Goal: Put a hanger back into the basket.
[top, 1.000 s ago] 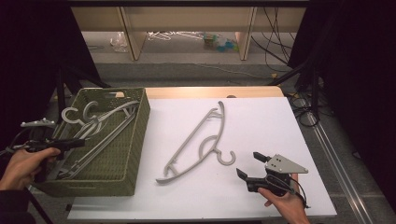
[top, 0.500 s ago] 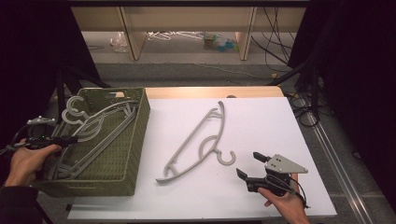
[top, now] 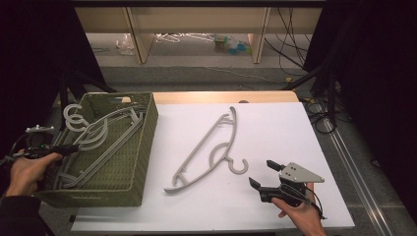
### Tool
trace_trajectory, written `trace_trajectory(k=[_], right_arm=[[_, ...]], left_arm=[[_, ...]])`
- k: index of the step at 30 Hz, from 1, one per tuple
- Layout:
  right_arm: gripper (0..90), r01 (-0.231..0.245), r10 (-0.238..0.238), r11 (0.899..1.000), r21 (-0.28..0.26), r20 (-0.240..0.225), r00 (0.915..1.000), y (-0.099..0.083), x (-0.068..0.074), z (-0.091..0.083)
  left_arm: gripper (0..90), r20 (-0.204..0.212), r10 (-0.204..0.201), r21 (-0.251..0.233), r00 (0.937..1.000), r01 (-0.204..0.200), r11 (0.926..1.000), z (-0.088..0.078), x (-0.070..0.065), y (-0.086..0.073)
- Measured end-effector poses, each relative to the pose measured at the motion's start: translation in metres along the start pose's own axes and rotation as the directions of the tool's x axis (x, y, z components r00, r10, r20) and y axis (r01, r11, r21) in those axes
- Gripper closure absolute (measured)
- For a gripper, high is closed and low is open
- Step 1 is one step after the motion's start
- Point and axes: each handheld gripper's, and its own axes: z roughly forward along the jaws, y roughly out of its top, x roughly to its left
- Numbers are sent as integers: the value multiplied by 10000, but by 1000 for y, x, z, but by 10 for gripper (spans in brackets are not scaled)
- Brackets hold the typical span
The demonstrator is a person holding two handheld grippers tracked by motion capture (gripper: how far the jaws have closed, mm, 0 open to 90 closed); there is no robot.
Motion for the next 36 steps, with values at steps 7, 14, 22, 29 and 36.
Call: trace_trajectory(k=[7, 14, 22, 29, 36], right_arm=[[169, 59, -59, 10000, 1, 5, 10000, 0, 0, 0], [170, 80, -80, 10000, 4, 45, 10000, 1, 0, 0], [170, 177, -177, 9998, -57, -23, 9998, 1, 0, 1], [169, 73, -74, 10000, -55, -144, 9999, 1, 0, 1], [170, 130, -129, 9998, -172, 5, 9999, 1, 0, 0]], left_arm=[[660, -36, -203, -223, 9998, 202, 9995, -4, -1, 0], [578, 512, -221, -1437, 9984, 293, 9892, -17, -28, 6], [424, 1685, 404, -2526, 9849, 35, 9676, -36, -87, 12], [345, 2636, 1504, -3190, 9528, -610, 9458, -44, -152, 17], [298, 3631, 2000, -3432, 9100, -690, 9367, -42, -202, 14]])
